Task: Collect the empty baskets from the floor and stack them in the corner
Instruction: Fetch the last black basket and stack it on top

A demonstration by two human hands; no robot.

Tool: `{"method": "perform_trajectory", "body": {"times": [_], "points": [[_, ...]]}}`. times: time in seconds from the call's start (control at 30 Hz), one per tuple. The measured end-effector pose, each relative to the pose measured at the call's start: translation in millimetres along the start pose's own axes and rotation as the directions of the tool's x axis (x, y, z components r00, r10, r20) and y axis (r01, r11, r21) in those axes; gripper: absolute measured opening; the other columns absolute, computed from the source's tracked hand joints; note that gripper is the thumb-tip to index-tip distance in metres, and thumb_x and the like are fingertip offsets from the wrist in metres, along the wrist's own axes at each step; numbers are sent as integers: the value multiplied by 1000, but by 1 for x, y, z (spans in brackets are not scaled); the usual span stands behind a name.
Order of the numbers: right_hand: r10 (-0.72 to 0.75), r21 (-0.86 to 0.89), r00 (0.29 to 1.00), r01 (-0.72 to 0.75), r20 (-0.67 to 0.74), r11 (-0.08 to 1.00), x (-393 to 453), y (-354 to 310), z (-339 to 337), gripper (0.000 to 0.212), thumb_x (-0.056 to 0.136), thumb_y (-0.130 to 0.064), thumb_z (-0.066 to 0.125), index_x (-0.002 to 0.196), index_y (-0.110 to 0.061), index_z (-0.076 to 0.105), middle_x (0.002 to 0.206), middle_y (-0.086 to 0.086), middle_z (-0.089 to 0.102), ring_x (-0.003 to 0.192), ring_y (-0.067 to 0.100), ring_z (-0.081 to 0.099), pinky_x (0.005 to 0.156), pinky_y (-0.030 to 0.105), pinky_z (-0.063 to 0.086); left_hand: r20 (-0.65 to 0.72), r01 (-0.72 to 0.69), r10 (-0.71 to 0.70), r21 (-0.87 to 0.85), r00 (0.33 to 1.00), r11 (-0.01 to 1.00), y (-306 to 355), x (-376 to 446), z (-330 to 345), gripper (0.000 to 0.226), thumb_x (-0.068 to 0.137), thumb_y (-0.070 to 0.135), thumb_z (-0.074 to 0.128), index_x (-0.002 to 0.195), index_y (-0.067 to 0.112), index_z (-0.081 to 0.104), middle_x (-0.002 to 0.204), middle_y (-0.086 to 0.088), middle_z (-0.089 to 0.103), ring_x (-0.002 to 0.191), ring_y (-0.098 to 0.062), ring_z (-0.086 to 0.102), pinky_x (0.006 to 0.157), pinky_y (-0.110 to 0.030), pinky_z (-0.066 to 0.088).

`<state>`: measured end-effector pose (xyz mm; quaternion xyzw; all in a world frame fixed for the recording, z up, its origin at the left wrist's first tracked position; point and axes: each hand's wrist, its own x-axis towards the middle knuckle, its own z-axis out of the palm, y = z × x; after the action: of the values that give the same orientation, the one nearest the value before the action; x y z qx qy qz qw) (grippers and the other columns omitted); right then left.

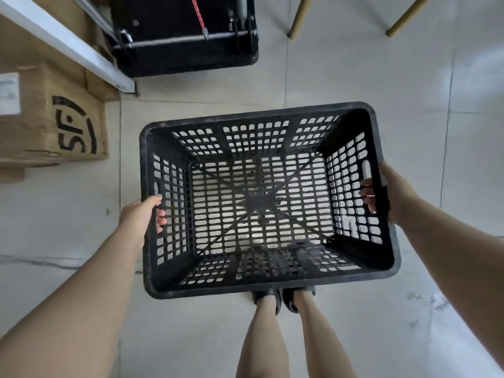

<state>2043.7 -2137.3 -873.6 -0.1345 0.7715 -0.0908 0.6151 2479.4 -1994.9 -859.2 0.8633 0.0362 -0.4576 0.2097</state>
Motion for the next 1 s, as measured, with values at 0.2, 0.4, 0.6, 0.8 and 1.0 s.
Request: {"method": "perform_trajectory", "body": {"times": [0.2,0.4,0.6,0.8,1.0], "points": [[-15,26,999,16,-41,1000,-142,-26,-53,54,91,-62,39,75,-13,53,60,1,52,36,11,45,45,26,29,31,-27,26,26,999,999,38,-121,-53,14,89,22,62,86,9,60,71,-9,61,54,-19,55,51,-31,46],[-81,188,994,94,-76,978,-272,-22,-121,57,95,-61,29,77,-12,52,44,-3,54,35,9,48,41,19,31,55,-117,118,-13,992,993,67,-238,-91,16,87,25,61,75,13,58,68,-7,59,51,-18,54,48,-28,43],[-162,339,973,210,-165,917,-362,11,-183,54,97,-54,32,76,-9,53,44,-1,54,36,8,48,48,23,30,62,-250,250,-18,966,968,68,-329,-98,15,86,22,59,74,14,53,65,-5,55,49,-19,48,45,-26,36],[-142,459,925,303,-352,835,-413,58,-246,58,67,-64,51,78,-8,58,65,4,54,43,13,48,44,25,32,97,-373,376,-47,922,927,75,-409,-72,14,76,20,58,63,16,54,53,0,53,28,-8,43,44,-24,34],[-134,582,888,395,-439,711,-438,114,-316,44,91,-54,45,76,-14,56,68,5,53,48,13,44,43,23,29,206,-471,471,-49,858,881,81,-486,-15,18,72,31,57,62,17,52,37,7,48,27,-8,38,34,-12,29]]}}
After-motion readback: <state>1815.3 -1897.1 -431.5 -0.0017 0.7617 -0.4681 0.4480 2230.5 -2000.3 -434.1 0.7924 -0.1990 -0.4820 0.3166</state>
